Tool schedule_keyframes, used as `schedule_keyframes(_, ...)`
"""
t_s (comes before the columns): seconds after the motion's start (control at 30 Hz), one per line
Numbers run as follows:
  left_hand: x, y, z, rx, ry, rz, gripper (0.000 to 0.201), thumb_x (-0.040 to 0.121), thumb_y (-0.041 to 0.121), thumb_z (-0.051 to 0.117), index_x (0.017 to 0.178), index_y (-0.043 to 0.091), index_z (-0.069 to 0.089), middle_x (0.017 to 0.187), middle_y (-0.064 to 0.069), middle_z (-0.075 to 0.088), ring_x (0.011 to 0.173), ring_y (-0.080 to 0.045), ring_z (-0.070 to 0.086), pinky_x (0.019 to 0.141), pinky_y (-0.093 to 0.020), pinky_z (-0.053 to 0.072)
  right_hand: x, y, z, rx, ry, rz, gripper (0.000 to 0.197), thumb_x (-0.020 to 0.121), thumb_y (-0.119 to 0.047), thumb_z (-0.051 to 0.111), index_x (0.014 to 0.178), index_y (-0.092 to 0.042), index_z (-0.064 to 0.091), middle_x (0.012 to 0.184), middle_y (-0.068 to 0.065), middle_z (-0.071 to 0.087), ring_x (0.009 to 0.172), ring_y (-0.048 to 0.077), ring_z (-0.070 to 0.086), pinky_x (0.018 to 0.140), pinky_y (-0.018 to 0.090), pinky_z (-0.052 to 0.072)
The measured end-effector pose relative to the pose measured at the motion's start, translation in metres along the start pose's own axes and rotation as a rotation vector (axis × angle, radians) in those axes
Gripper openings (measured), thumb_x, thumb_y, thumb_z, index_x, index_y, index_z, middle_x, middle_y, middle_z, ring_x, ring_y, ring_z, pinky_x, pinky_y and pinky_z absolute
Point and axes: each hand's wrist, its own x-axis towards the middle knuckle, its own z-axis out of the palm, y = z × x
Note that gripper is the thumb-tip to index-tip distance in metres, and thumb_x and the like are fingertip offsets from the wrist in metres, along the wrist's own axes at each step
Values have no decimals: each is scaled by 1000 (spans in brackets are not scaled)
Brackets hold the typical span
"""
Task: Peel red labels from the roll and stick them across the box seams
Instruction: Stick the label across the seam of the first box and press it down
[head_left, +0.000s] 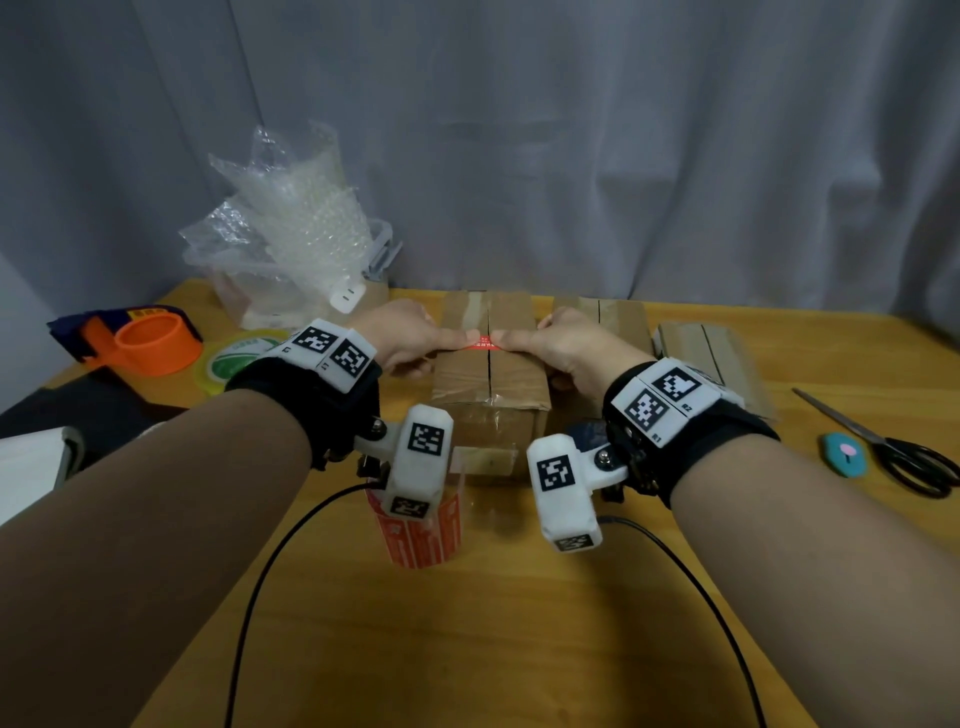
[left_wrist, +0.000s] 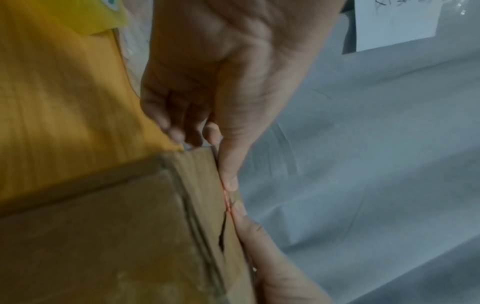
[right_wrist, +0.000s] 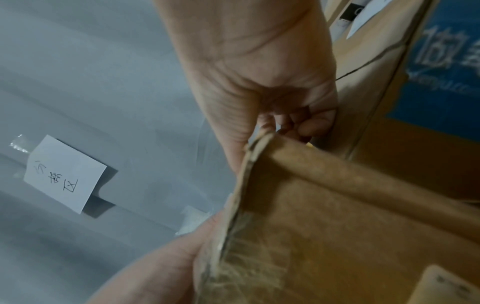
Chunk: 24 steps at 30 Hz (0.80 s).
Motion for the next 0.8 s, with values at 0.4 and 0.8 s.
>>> schedule_keyframes(0.4,-2,-7,-11,-271,-100,-12,17,91,17,60,75,10,58,79,-4,63,51,-2,64,47,-11,53,4,2,-7,113,-95,59,32,86,-31,67,103,-6,57,94,10,63,77,21,61,71,32,54)
schedule_keyframes(0.8,1,9,5,92,-17,-75,48,76,60,64,80,15,49,82,-6,60,69,-18,59,49,-24,46,6,-5,9,33,-55,26,45,85,-47,62,107,-8,56,95,8,62,90,25,61,56,29,51)
